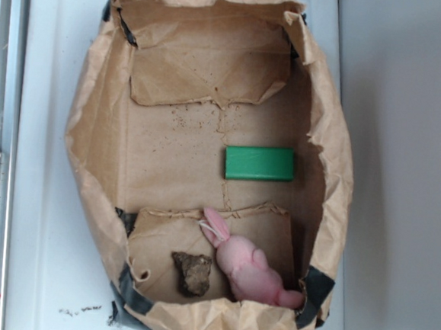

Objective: Grab the green block.

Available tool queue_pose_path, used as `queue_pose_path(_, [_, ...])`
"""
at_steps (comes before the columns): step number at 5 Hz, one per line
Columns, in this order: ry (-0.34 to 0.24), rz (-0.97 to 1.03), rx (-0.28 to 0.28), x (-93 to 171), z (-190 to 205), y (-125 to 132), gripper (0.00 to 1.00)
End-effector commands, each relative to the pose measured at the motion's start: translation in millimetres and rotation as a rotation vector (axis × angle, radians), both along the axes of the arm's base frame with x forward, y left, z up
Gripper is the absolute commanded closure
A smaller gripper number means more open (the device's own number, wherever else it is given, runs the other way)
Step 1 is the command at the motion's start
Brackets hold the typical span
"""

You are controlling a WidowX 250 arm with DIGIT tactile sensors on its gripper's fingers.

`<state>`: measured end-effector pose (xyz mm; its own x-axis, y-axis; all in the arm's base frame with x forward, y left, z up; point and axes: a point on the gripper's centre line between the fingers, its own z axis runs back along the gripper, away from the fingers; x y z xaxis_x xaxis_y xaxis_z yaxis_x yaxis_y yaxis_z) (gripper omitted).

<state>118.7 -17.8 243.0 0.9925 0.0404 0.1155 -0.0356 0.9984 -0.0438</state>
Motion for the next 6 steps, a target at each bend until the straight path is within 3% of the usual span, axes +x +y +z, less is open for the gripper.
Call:
queue_pose_path(1, [0.0,0.0,0.0,0,0,0,0.0])
queue_pose_path(2, [-0.017,0.01,0.009,50,1,11,0.0])
queue_pose_path(3, [-0.021,0.043,0.026,81,-2,19,0.0])
queue_pose_path(4, [-0.042,-0.005,0.05,102,-15,30,0.0])
queue_pose_path(5, [-0.107,-0.094,0.052,130,-38,48,0.0])
queue_pose_path(6, [-0.13,-0.06,0.052,149,-52,53,0.0])
